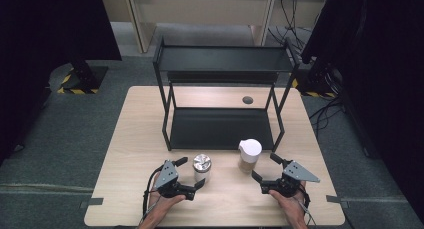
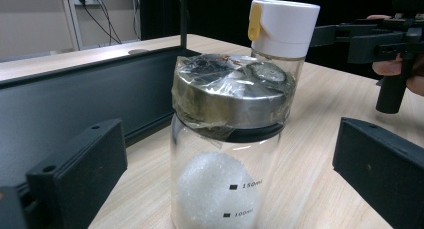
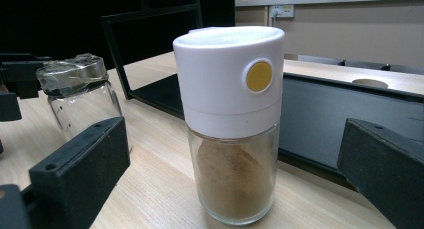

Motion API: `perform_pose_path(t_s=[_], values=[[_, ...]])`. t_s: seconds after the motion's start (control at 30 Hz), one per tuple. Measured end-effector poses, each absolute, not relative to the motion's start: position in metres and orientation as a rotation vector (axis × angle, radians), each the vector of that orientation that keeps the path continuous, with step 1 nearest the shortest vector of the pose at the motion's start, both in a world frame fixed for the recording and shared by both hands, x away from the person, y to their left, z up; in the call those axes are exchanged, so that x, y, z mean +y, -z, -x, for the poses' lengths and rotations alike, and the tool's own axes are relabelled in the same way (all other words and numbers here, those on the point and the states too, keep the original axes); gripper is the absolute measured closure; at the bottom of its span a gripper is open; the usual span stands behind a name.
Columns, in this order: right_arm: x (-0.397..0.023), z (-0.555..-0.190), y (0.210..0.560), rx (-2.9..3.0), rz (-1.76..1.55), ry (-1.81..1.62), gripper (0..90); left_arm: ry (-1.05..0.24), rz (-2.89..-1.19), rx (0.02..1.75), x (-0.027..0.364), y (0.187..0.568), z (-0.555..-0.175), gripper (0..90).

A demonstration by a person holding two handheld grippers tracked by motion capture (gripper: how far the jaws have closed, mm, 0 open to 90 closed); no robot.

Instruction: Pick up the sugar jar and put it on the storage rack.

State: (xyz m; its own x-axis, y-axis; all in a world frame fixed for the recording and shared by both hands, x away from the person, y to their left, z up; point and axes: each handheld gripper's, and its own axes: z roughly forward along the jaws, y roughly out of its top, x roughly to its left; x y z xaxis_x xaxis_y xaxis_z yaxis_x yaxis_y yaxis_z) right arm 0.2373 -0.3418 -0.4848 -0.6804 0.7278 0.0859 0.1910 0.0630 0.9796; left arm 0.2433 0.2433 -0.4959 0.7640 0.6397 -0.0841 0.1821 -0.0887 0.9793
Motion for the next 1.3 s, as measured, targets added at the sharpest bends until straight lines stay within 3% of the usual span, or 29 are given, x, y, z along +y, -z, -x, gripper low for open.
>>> perform_pose_path(t_s=[0.87, 1.3], values=[[-0.340, -0.238, 0.486, 1.917, -0.915, -1.667, 0.6, -0.412, -1.688, 0.670, 0.225, 0.494, -0.259, 2.1], [-0.341, -0.238, 0.487, 1.915, -0.913, -1.671, 0.6, -0.427, -1.740, 0.657, 0.218, 0.490, -0.265, 14.5]])
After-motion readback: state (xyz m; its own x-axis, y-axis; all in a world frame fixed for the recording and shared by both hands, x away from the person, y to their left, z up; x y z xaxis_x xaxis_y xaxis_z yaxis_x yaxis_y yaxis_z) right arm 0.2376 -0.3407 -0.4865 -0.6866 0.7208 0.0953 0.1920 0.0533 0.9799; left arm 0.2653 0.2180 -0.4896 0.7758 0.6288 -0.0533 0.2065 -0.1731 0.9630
